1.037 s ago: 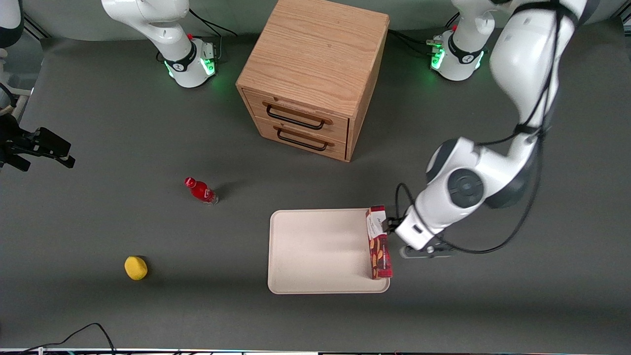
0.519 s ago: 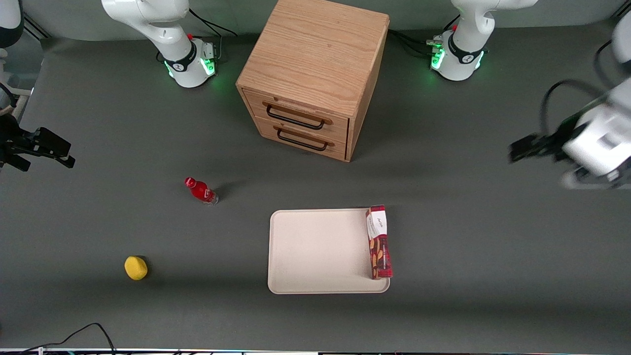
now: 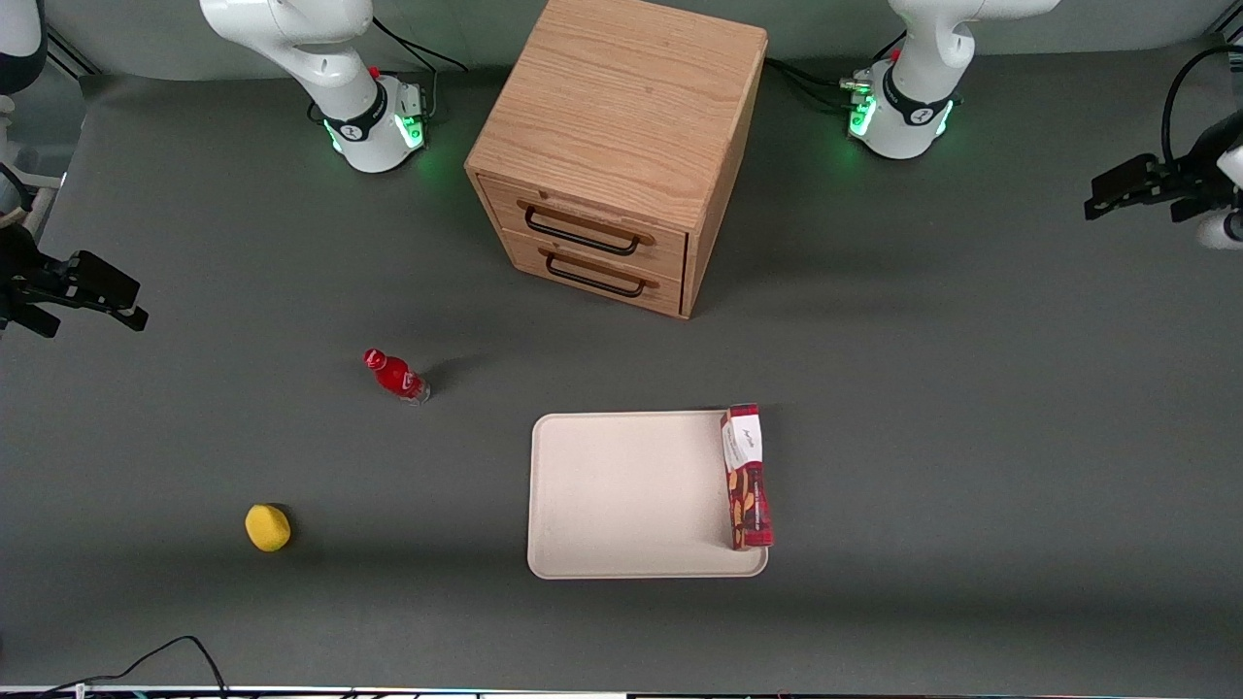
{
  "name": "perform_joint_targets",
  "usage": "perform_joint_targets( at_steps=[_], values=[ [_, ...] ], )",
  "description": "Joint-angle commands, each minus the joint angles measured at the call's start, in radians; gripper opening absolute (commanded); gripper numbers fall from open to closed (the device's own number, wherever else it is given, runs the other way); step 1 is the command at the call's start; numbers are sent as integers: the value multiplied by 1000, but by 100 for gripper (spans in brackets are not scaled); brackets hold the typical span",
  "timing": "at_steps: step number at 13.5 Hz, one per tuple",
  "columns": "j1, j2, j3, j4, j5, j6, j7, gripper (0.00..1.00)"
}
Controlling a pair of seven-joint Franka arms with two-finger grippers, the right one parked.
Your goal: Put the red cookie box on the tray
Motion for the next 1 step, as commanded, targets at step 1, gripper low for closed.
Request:
perform_joint_targets(
  at_steps=[1],
  values=[
    [-27, 44, 15, 99, 34, -85, 27, 100]
  ],
)
